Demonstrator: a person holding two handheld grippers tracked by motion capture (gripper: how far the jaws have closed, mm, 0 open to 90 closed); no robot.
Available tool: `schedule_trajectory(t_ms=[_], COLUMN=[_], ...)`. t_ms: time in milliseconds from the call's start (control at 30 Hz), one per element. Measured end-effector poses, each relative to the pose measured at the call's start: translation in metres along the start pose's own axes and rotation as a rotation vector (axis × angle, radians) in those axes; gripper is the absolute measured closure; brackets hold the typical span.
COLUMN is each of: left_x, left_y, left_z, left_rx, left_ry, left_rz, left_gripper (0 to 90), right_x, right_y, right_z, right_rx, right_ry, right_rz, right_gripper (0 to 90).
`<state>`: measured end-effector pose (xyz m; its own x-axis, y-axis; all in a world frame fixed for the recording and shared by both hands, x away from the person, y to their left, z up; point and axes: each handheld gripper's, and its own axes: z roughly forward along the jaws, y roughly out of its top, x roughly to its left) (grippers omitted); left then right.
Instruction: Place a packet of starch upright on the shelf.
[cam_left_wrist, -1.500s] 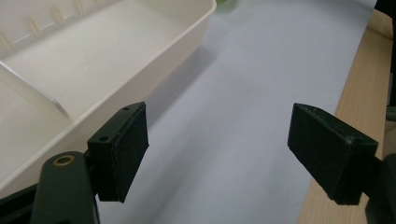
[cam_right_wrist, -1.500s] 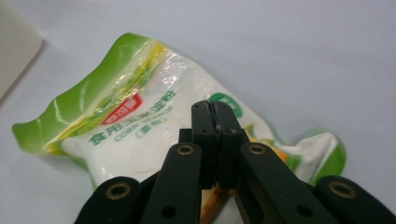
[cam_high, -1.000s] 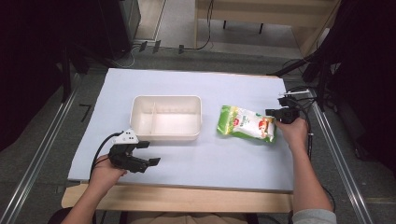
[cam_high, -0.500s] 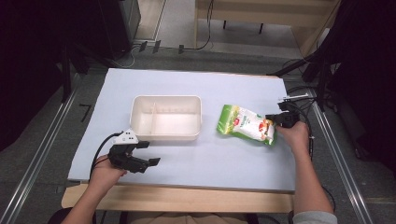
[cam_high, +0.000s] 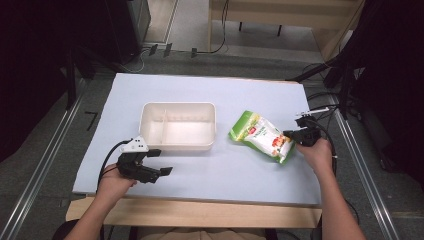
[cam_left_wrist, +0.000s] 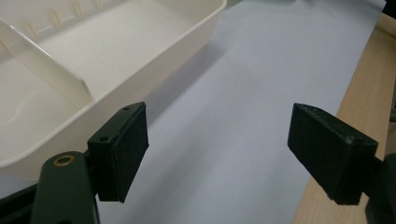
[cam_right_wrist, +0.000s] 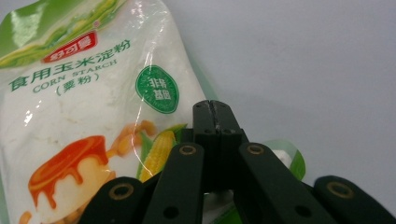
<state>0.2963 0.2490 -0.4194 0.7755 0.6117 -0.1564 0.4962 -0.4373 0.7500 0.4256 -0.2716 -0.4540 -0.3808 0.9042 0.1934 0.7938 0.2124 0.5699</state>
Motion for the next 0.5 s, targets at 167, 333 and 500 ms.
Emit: schedule_trajectory(t_ms=[167, 333, 500], left_x=[0.0, 0.0, 0.0], left_y=[0.002, 0.003, 0.004], left_z=[0.003, 0.004, 0.005], left_rx=[-0.005, -0.004, -0.002], left_ry=[-0.014, -0.018, -0.018], left_rz=[0.006, 0.009, 0.014], left_gripper=[21.0, 21.0, 21.0], right_x=[0.008, 0.017, 0.025], right_y=[-0.007, -0.013, -0.019], right_z=[-0.006, -0.01, -0.014], right_rx=[0.011, 0.023, 0.041], right_ry=[0.004, 0.017, 0.051], right_rz=[-0.02, -0.046, -0.057], right_gripper=[90.0, 90.0, 90.0])
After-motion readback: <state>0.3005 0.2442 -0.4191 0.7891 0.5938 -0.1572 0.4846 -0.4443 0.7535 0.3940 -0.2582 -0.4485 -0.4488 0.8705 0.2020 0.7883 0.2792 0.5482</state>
